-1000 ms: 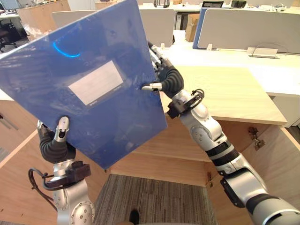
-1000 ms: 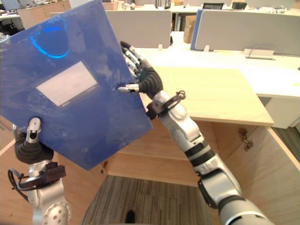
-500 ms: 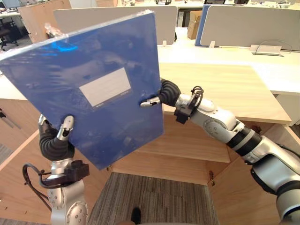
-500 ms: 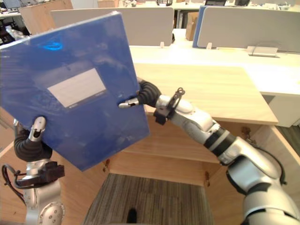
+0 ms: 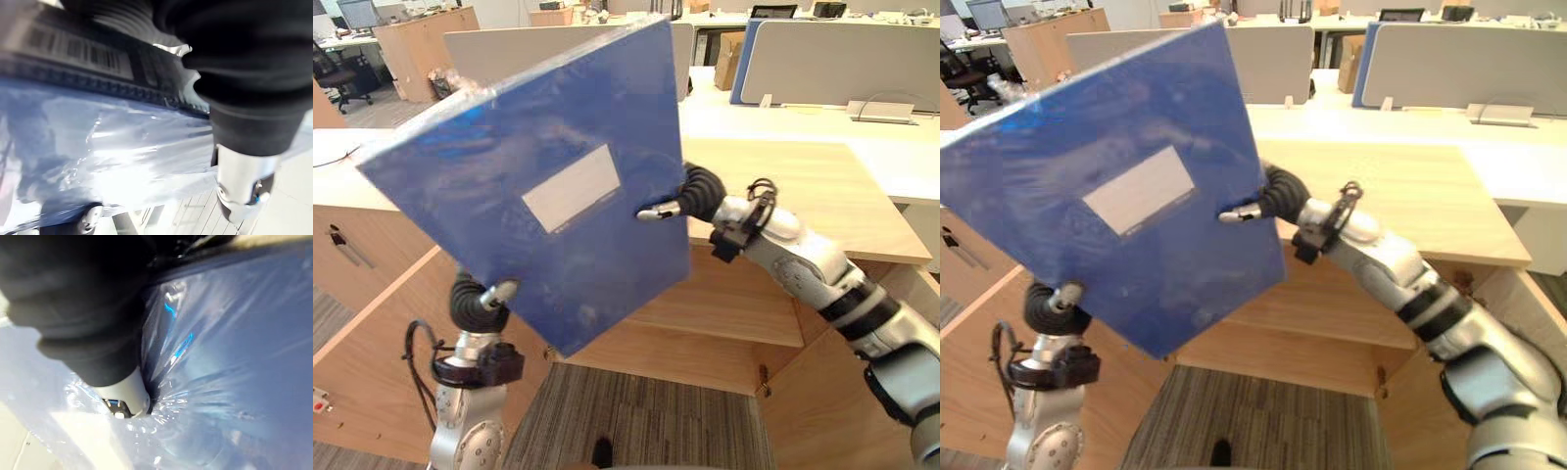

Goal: Walk over to the cabinet, pick up the folder, carry it to the office cabinet, place the folder inside the office cabinet, then close the office cabinet door

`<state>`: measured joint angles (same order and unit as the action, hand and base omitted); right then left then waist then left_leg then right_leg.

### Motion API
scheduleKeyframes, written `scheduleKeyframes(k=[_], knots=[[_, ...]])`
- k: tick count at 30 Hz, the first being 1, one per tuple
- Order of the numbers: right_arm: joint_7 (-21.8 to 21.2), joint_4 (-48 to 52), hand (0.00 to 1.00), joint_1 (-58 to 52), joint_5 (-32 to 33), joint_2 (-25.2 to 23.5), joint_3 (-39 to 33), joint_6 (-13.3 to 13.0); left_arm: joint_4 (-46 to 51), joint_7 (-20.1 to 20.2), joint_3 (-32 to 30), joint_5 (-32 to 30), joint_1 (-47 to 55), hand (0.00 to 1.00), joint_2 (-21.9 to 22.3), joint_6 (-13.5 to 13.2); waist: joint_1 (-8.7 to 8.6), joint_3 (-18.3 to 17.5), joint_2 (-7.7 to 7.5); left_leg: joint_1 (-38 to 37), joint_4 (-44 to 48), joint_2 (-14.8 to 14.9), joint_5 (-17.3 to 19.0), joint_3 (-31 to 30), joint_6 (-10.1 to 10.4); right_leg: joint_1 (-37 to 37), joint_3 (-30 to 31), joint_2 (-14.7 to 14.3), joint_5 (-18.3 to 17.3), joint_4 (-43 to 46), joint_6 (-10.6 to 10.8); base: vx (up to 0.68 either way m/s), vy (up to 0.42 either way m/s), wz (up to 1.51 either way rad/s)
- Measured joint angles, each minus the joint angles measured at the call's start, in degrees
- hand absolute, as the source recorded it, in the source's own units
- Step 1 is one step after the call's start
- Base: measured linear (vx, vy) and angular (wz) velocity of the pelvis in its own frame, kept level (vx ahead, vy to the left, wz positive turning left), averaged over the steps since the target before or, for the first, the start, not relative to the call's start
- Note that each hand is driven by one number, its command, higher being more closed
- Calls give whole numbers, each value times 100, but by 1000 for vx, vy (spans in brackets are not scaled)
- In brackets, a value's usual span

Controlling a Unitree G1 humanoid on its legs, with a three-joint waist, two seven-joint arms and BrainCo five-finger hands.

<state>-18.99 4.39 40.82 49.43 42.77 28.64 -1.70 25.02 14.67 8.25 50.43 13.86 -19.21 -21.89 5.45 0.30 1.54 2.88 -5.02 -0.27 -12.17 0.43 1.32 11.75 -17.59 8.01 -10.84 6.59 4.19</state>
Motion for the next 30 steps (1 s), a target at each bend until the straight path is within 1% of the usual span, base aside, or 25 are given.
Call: scheduleKeyframes(k=[1, 2, 3, 4, 5, 6, 7, 8, 9, 10, 12, 14, 16, 17, 18, 19, 20, 21, 22, 23, 24, 26, 27, 28, 30], knots=[[56, 246, 100, -277, -514, -216, -380, -1, -251, 246, -18, 186, 73, 0, 77, 121, -64, -18, 37, 0, -2, 5, 2, 42, 0, -34, 58, 7, 0, 9, 2, -30, 26, -18], [75, 371, 100, -394, -654, -371, -590, -2, -448, 322, -22, 210, 105, 0, 115, 210, -104, -20, 61, 1, -2, 7, 2, 54, 1, -43, 66, 10, 1, 13, 5, -34, 21, -15], [191, 655, 100, -629, -1006, -808, -1117, -67, -934, 404, -28, 236, 167, 0, 206, 459, -204, -20, 107, 1, -2, 9, 2, 66, 1, -53, 68, 11, 7, 11, 15, -39, 16, -11], [347, 945, 100, -803, -1500, -1239, -1619, -257, -1462, 453, -28, 308, 280, 0, 349, 735, -287, -36, 140, 0, -2, 13, 0, 82, -1, -59, 83, 13, 8, -2, 19, -37, 13, -9], [464, 1055, 100, -855, -1750, -1418, -1838, -390, -1687, 463, -19, 319, 357, 0, 421, 865, -323, -41, 147, -2, -2, 16, -1, 86, -2, -59, 85, 12, 9, -6, 19, -30, 7, -10], [661, 1229, 100, -930, -2176, -1650, -2210, -648, -2025, 505, 3, 307, 511, 0, 541, 1073, -364, -42, 147, -8, -1, 31, -7, 103, -2, -60, 89, 6, 9, -15, 20, -19, 2, -6], [750, 1281, 100, -961, -2379, -1716, -2336, -762, -2145, 522, 21, 295, 577, 0, 570, 1146, -372, -42, 147, -11, -1, 42, -13, 113, -1, -64, 92, 1, 9, -24, 20, -29, -2, -8], [886, 1354, 100, -1076, -2742, -1831, -2500, -939, -2359, 600, 37, 182, 695, 0, 554, 1260, -383, -42, 148, -19, -1, 65, -31, 126, 8, -64, 103, -18, 7, -31, 20, -26, -5, -5], [916, 1375, 100, -1149, -2875, -1858, -2505, -988, -2413, 629, 36, 115, 727, 0, 536, 1278, -393, -43, 151, -18, -1, 74, -37, 127, 13, -64, 103, -26, 6, -37, 20, -40, -14, -5], [920, 1393, 100, -1330, -3053, -1888, -2476, -1044, -2497, 676, 31, -124, 752, 0, 512, 1285, -412, -44, 158, -17, -2, 90, -47, 129, 21, -64, 103, -41, 5, -50, 20, -42, -17, -2], [780, 1387, 100, -1878, -3191, -1900, -2089, -1052, -2652, 755, 36, -1012, 755, 0, 406, 1283, -414, -43, 161, -4, -28, 135, -48, 135, 58, -64, 105, -89, 4, -94, 21, -45, -17, -4], [662, 1388, 100, -2141, -3265, -1928, -1851, -1027, -2836, 779, 26, -1367, 751, 0, 368, 1283, -416, -41, 158, -4, -29, 156, -49, 147, 68, -66, 115, -106, 4, -107, 21, -21, -11, -4], [351, 1390, 100, -2632, -3271, -1942, -1498, -952, -3486, 740, -141, -1972, 717, 0, 467, 1269, -420, -26, 135, -2, -27, 176, -55, 160, 74, -75, 148, -128, 9, -124, 22, -9, -13, -5], [297, 1390, 100, -2735, -3270, -1940, -1438, -936, -3666, 713, -208, -2072, 704, 0, 519, 1266, -419, -19, 125, 0, -26, 179, -56, 165, 74, -80, 159, -131, 11, -127, 23, 7, -13, -7], [193, 1390, 100, -2922, -3274, -1939, -1314, -906, -4058, 558, -408, -2359, 693, 0, 664, 1255, -418, -1, 99, 7, -22, 185, -70, 180, 57, -93, 189, -137, 20, -138, 29, 8, -8, -7], [130, 1389, 100, -3046, -3274, -1935, -1232, -894, -4319, 466, -571, -2483, 680, 0, 774, 1251, -413, 16, 76, 10, -6, 187, -70, 190, 57, -93, 200, -140, 27, -154, 29, 25, -13, -7], [70, 1380, 100, -3209, -3395, -1931, -1110, -896, -4669, 239, -810, -2832, 642, 0, 920, 1214, -402, 40, 42, 17, -4, 190, -70, 198, 57, -94, 207, -143, 38, -174, 25, 20, -9, -4], [40, 1362, 100, -3288, -3487, -1926, -1046, -901, -4866, 162, -901, -2934, 608, 0, 977, 1185, -395, 51, 27, 23, -18, 200, -57, 201, 72, -95, 219, -148, 37, -184, 25, 21, -17, -7], [-4, 1174, 100, -3416, -3668, -1900, -857, -977, -5319, -52, -986, -3229, 495, 0, 1018, 1117, -346, 71, -3, 29, -29, 241, -25, 221, 113, -105, 237, -159, 41, -199, 19, 4, -19, -8], [-26, 754, 100, -3446, -3884, -1860, -574, -1066, -5780, -263, -1005, -3534, 378, 0, 1004, 1091, -324, 100, -41, 33, -31, 234, -22, 228, 115, -112, 246, -170, 41, -206, 17, 0, -14, -8], [-39, 470, 100, -3442, -3989, -1834, -422, -1088, -6020, -347, -1006, -3671, 310, 0, 998, 1083, -317, 114, -57, 33, -31, 242, -21, 228, 116, -111, 247, -172, 40, -211, 17, -2, -10, -3], [-80, -635, 100, -3420, -4689, -1671, 149, -1086, -6592, -564, -999, -4221, 193, 0, 992, 1082, -274, 155, -118, 39, -31, 254, -8, 226, 125, -110, 265, -170, 36, -224, 15, 0, 0, 0], [-106, -1155, 100, -3389, -5151, -1535, 459, -1082, -6789, -621, -996, -4537, 163, 0, 988, 1077, -250, 176, -135, 52, -30, 249, -1, 224, 124, -112, 264, -168, 35, -235, 16, 0, 0, 0], [-161, -1777, 100, -3373, -5784, -1343, 817, -1084, -7066, -647, -997, -4840, 101, 0, 973, 1082, -186, 223, -143, 81, -29, 239, 4, 217, 120, -124, 258, -165, 36, -255, 18, 28, -8, 4], [-101, -2413, 100, -3299, -6149, -1225, 883, -1132, -7391, -708, -1052, -4991, 64, 0, 931, 1109, -158, 353, -143, 117, -23, 232, 0, 207, 114, -147, 247, -166, 37, -268, 21, 0, 0, 0]])
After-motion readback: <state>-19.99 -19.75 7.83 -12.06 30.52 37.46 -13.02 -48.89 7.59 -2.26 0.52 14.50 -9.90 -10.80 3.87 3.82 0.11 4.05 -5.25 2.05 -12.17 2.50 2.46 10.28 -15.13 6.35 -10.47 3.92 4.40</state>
